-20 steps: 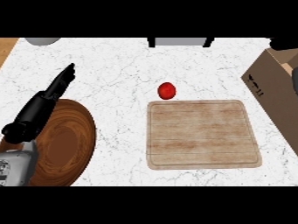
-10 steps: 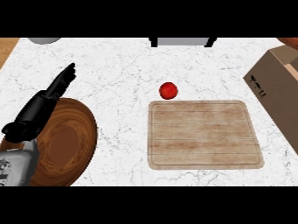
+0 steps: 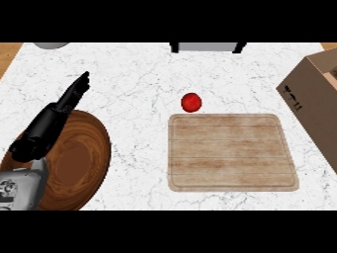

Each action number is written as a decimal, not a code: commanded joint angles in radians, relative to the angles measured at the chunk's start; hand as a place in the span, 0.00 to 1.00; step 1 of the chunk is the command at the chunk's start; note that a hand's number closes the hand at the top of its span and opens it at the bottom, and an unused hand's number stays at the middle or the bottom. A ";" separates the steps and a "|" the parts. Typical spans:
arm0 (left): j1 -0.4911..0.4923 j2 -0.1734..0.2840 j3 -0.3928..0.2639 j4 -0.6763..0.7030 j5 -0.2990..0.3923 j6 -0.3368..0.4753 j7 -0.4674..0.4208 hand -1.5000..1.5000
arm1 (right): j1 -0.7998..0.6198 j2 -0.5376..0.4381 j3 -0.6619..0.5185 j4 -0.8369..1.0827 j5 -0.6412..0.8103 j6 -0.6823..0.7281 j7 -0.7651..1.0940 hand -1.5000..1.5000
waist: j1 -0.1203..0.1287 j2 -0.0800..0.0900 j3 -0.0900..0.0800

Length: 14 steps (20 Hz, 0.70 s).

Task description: Pick the sweet potato from the cutting board and place it in the cardboard box

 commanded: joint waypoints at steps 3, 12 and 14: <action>0.023 0.013 0.007 -0.031 0.021 -0.030 0.021 0.50 | 0.015 -0.065 -0.019 0.144 -0.043 0.118 -0.188 0.00 | 0.010 0.001 0.001; -0.014 0.011 0.017 0.015 -0.002 -0.006 0.002 0.50 | -0.078 -0.009 -0.305 0.095 -0.332 -0.063 -0.379 0.00 | -0.010 -0.006 0.005; 0.023 0.011 0.019 0.021 -0.001 -0.007 -0.025 0.50 | -0.087 0.000 -0.414 0.103 -0.438 -0.073 -0.385 0.00 | -0.021 -0.011 0.004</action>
